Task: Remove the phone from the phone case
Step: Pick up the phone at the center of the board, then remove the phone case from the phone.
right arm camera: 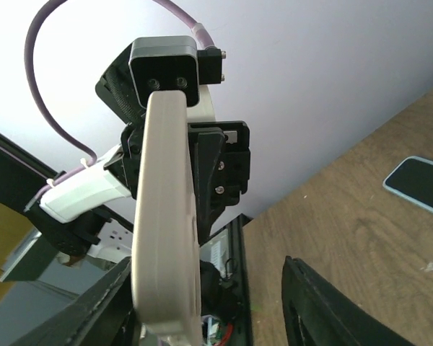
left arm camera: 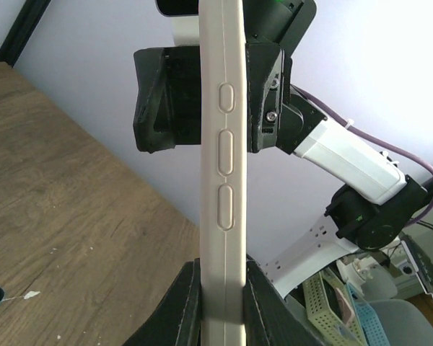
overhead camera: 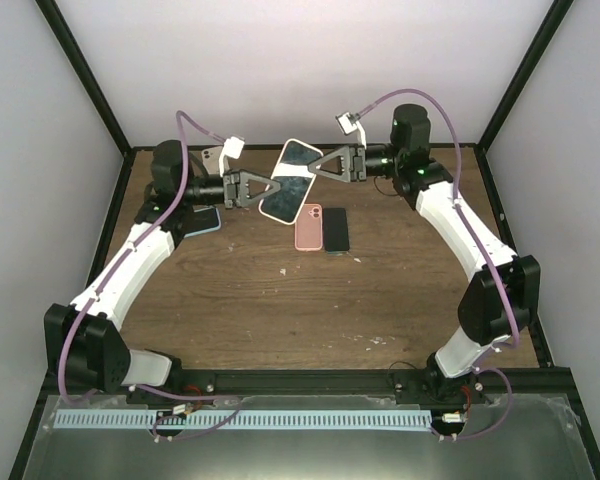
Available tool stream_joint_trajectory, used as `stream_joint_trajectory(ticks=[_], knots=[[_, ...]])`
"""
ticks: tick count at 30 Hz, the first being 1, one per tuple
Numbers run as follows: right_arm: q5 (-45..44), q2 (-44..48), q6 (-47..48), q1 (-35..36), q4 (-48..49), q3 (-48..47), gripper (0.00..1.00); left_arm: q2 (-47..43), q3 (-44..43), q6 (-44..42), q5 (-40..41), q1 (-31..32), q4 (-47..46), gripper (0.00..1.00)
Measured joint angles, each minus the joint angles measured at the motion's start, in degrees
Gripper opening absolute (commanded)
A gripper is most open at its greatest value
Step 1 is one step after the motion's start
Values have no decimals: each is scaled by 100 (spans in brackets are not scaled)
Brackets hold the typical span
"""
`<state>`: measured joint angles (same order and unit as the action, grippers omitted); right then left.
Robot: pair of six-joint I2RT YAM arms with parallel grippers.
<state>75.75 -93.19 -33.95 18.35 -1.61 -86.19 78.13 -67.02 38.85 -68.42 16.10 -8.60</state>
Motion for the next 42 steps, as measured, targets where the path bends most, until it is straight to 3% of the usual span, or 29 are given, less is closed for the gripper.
stream_joint_trajectory(ticks=[15, 22, 26, 30, 34, 42], knots=[[367, 0, -15, 210, -22, 0, 22, 57, 0, -254, -4, 234, 229, 0], [413, -7, 2, 210, -90, 0, 2, 57, -7, -396, -2, 260, 382, 0], [363, -42, 48, 210, -142, 0, 1, 59, -127, -616, 101, 260, 772, 29], [431, -52, 81, 210, -284, -33, 1, 52, -256, -1045, 142, 229, 1163, 43], [496, -52, 127, 164, -350, -44, 1, 7, -273, -1458, 66, -24, 1600, 51], [782, -52, 479, 15, -562, -98, 1, -509, -142, -2675, -24, -240, 2870, 54]])
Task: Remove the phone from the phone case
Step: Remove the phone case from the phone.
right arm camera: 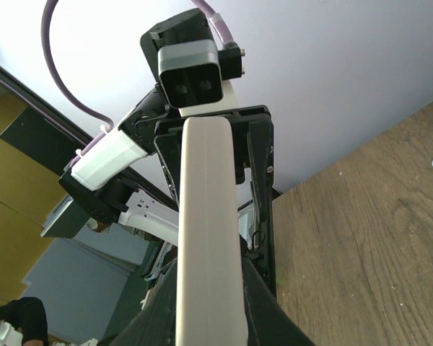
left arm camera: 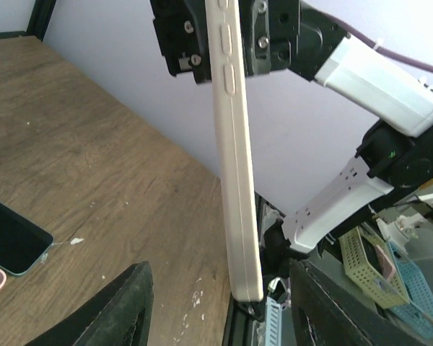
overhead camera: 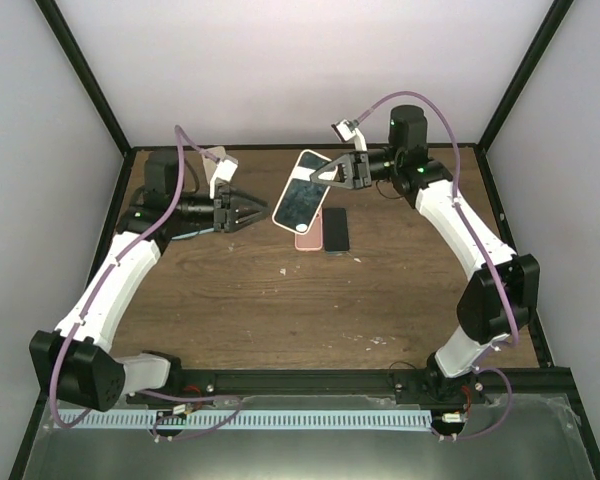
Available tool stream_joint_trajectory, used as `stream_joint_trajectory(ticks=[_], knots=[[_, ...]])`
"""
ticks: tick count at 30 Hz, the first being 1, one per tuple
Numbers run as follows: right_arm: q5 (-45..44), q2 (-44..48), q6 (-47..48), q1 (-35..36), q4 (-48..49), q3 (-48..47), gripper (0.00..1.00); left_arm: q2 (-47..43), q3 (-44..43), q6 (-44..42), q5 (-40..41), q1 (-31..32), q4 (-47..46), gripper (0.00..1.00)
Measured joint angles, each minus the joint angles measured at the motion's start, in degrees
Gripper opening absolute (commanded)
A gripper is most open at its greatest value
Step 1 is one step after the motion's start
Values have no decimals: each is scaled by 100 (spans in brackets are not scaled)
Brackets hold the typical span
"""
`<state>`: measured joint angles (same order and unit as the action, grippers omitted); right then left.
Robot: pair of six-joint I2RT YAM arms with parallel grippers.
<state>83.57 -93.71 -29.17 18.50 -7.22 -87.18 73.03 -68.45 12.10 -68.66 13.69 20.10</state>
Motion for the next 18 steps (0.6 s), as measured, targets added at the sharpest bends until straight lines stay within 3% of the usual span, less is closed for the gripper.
stream_joint_trajectory(ticks=[10, 18], knots=[[127, 0, 568, -4, -367, -66, 1, -142, 109, -780, 46, 205, 791, 54], [22, 0, 1679, 7, -1287, -466, 1, -140, 109, -977, 140, 358, 960, 51]])
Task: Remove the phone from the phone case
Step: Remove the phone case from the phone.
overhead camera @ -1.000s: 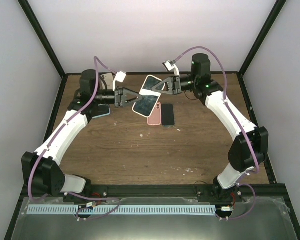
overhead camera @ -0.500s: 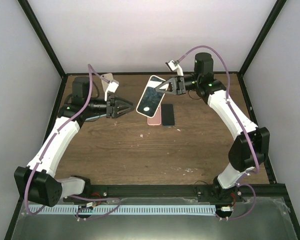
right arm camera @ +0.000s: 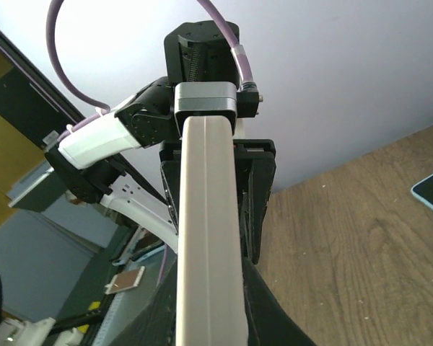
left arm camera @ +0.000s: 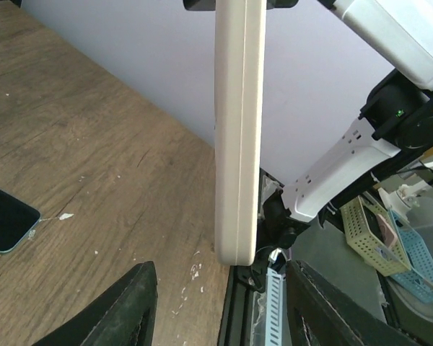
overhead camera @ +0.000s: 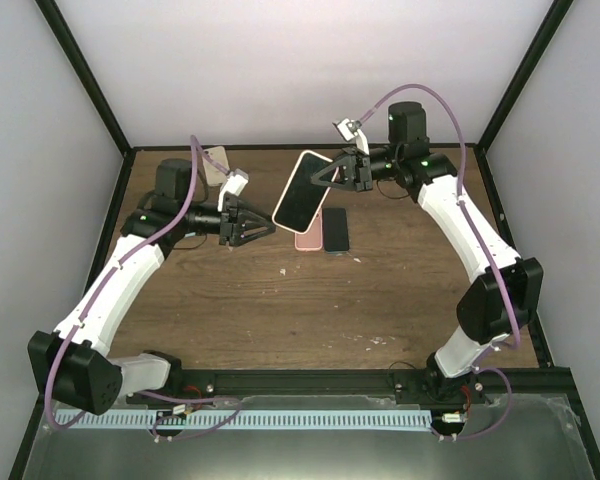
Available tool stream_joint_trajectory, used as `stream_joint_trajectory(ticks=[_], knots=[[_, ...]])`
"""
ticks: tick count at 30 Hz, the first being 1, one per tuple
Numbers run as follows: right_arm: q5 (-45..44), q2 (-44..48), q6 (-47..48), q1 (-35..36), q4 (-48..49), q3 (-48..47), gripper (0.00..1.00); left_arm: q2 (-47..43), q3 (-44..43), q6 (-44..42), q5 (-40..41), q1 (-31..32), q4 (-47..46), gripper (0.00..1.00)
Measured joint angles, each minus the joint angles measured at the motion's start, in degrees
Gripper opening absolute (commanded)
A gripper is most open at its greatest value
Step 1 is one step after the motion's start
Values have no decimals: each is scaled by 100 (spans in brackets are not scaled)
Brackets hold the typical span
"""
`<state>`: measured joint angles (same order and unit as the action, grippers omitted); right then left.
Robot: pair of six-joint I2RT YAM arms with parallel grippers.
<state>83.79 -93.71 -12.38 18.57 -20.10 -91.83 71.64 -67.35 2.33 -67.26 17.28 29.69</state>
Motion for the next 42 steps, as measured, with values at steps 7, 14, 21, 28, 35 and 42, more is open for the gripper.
stream_joint_trajectory(ticks=[7, 14, 21, 28, 35, 42], knots=[[-289, 39, 1191, 7, -931, -341, 1, 0, 0, -85, 39, -2, 7, 50], [-308, 70, 1593, 17, -1325, -341, 1, 0, 0, -111, 120, -2, 7, 45], [-236, 70, 1707, 28, -1469, -341, 1, 0, 0, -120, 245, -4, 7, 43], [-160, 70, 1709, 33, -1484, -341, 1, 0, 0, -131, 271, -4, 7, 42], [-157, 70, 1700, 39, -1484, -341, 1, 0, 0, -125, 273, -4, 2, 42], [-192, 70, 1624, 39, -1456, -341, 1, 0, 0, -98, 452, 2, -2, 40]])
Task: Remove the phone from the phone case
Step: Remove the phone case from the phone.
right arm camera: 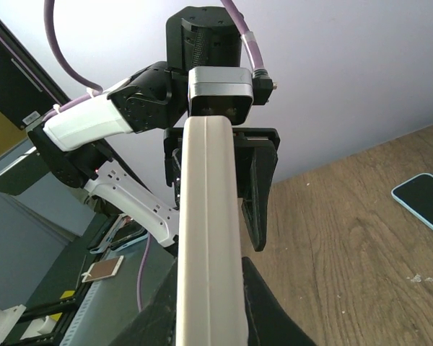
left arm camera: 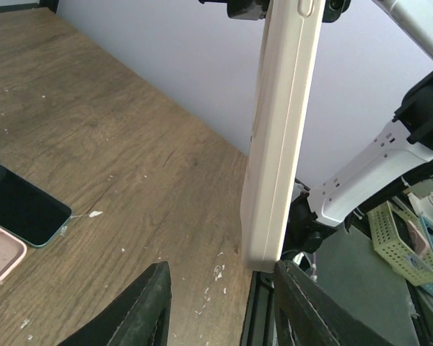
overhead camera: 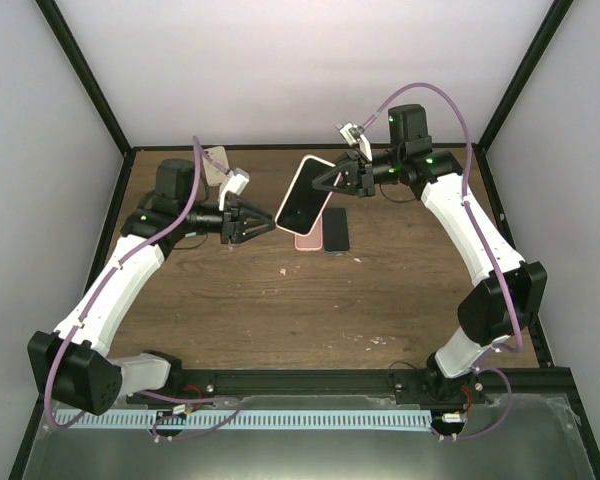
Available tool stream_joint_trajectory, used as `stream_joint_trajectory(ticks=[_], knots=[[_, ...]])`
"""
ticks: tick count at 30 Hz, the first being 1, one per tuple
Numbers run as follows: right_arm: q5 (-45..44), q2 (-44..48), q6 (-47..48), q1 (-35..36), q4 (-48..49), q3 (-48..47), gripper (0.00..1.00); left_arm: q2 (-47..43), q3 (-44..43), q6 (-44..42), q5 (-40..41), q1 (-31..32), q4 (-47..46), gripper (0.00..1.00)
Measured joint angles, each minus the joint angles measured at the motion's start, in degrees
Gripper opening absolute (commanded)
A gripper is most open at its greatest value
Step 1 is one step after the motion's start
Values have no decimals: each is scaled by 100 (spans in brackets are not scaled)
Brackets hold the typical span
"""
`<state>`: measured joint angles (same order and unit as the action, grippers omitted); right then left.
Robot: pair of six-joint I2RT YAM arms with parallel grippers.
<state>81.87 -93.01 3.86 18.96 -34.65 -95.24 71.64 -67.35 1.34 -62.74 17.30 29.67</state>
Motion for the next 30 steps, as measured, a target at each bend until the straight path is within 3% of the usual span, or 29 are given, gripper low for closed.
stream_joint_trajectory(ticks=[25, 30], knots=[[-861, -2, -579, 50, 671, 94, 1, 450, -264, 212, 1145, -129, 59, 34], [63, 199, -957, 411, 723, 96, 1, 925, -260, 363, 2114, -575, 133, 38]])
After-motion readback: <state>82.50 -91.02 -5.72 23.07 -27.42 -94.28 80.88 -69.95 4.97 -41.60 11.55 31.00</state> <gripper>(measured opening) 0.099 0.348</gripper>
